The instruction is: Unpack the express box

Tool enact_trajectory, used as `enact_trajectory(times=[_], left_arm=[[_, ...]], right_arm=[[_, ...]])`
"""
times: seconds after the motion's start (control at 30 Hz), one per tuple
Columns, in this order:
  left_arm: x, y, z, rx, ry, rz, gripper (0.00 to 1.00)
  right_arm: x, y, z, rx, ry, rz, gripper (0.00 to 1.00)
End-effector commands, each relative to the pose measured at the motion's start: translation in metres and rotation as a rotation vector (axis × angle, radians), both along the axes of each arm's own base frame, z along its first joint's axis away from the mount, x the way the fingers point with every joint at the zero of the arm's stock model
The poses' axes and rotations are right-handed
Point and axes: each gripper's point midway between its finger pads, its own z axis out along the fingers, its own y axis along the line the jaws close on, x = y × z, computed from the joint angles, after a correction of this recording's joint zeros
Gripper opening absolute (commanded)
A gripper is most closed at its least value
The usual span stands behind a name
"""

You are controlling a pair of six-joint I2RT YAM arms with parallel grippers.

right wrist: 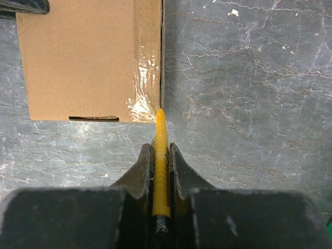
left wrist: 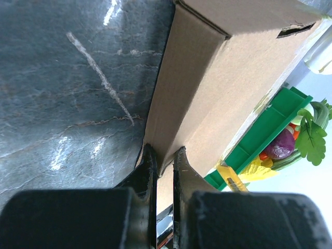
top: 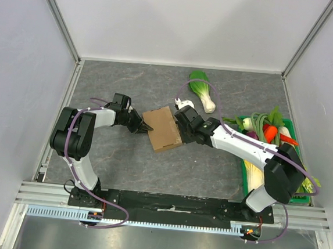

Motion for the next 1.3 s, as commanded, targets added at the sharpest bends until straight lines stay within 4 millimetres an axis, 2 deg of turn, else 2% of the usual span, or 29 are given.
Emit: enact_trajectory(times=[0.0, 0.03, 0.07, 0.1, 0.13, 0.17, 0.23, 0.27, 0.33, 0.37, 0.4, 0.5, 0.53, 0.6, 0.63, 0.67, 0.73, 0.77, 0.83, 0.87, 0.93, 0.97, 1.1, 1.17, 1.2, 1.27], left_arm=[[-0.015, 0.030, -0.050, 0.205, 0.102, 0.041, 0.04], [-0.017, 0.031, -0.049, 0.214, 0.095, 0.015, 0.07], [-0.015, 0.031, -0.046, 0.216, 0.078, 0.001, 0.11], [-0.015, 0.032, -0.046, 0.230, 0.074, -0.007, 0.16], [-0.016, 0.033, -0.043, 0.237, 0.064, -0.022, 0.17], [-0.015, 0.034, -0.040, 0.241, 0.051, -0.029, 0.19], [-0.015, 0.036, -0.036, 0.262, 0.029, -0.040, 0.21], [-0.015, 0.038, -0.032, 0.269, 0.021, -0.039, 0.22], [-0.012, 0.037, -0.025, 0.272, -0.008, -0.048, 0.29], [-0.009, 0.037, -0.016, 0.270, -0.039, -0.047, 0.33], [-0.005, 0.036, -0.010, 0.270, -0.062, -0.048, 0.43], [0.003, 0.034, 0.020, 0.263, -0.163, -0.071, 0.59], [0.004, 0.032, 0.028, 0.262, -0.203, -0.095, 0.61], [0.001, 0.031, 0.047, 0.271, -0.263, -0.127, 0.62], [-0.001, 0.030, 0.052, 0.271, -0.284, -0.137, 0.62], [-0.008, 0.029, 0.052, 0.271, -0.285, -0.154, 0.62], [-0.021, 0.024, 0.060, 0.269, -0.308, -0.186, 0.59], [-0.031, 0.022, 0.056, 0.263, -0.300, -0.206, 0.56], [-0.044, 0.015, 0.059, 0.251, -0.317, -0.236, 0.50], [-0.056, 0.016, 0.050, 0.253, -0.291, -0.245, 0.47], [-0.066, 0.014, 0.050, 0.249, -0.289, -0.241, 0.38], [-0.073, 0.015, 0.044, 0.255, -0.272, -0.240, 0.35], [-0.089, 0.013, 0.047, 0.246, -0.289, -0.262, 0.26], [-0.097, 0.011, 0.043, 0.242, -0.289, -0.285, 0.24], [-0.101, 0.012, 0.041, 0.239, -0.279, -0.294, 0.20], [-0.110, 0.012, 0.035, 0.236, -0.253, -0.304, 0.18]], right_arm=[[-0.011, 0.005, 0.029, 0.080, -0.029, -0.002, 0.00], [-0.007, 0.005, 0.035, 0.098, -0.056, -0.014, 0.00], [-0.001, 0.010, 0.052, 0.163, -0.115, -0.026, 0.00], [0.001, 0.011, 0.059, 0.195, -0.140, -0.046, 0.00], [0.000, 0.010, 0.057, 0.214, -0.150, -0.051, 0.00], [0.004, 0.014, 0.075, 0.284, -0.201, -0.061, 0.00], [0.004, 0.009, 0.077, 0.320, -0.229, -0.103, 0.00], [0.006, 0.008, 0.090, 0.366, -0.267, -0.116, 0.00], [0.009, 0.001, 0.094, 0.375, -0.293, -0.159, 0.00], [0.010, 0.000, 0.097, 0.381, -0.304, -0.168, 0.00], [0.011, -0.003, 0.099, 0.380, -0.317, -0.185, 0.00], [0.020, -0.010, 0.099, 0.345, -0.346, -0.234, 0.00], [0.025, -0.009, 0.105, 0.344, -0.359, -0.247, 0.00], [0.036, -0.008, 0.094, 0.284, -0.354, -0.256, 0.00], [0.045, -0.004, 0.102, 0.288, -0.359, -0.262, 0.00], [0.050, 0.001, 0.086, 0.245, -0.327, -0.247, 0.00], [0.063, 0.004, 0.085, 0.224, -0.318, -0.249, 0.00], [0.066, 0.006, 0.066, 0.175, -0.279, -0.237, 0.00], [0.074, 0.007, 0.060, 0.136, -0.260, -0.236, 0.00], [0.073, 0.005, 0.044, 0.080, -0.223, -0.225, 0.00], [0.075, 0.003, 0.037, 0.032, -0.209, -0.212, 0.00], [0.073, 0.004, 0.026, 0.002, -0.181, -0.194, 0.00], [0.060, 0.019, 0.008, 0.008, -0.086, -0.096, 0.00], [0.053, 0.027, 0.003, 0.024, -0.053, -0.059, 0.00], [0.048, 0.034, 0.004, 0.038, -0.041, -0.034, 0.00], [0.038, 0.044, 0.010, 0.072, -0.022, 0.010, 0.00]])
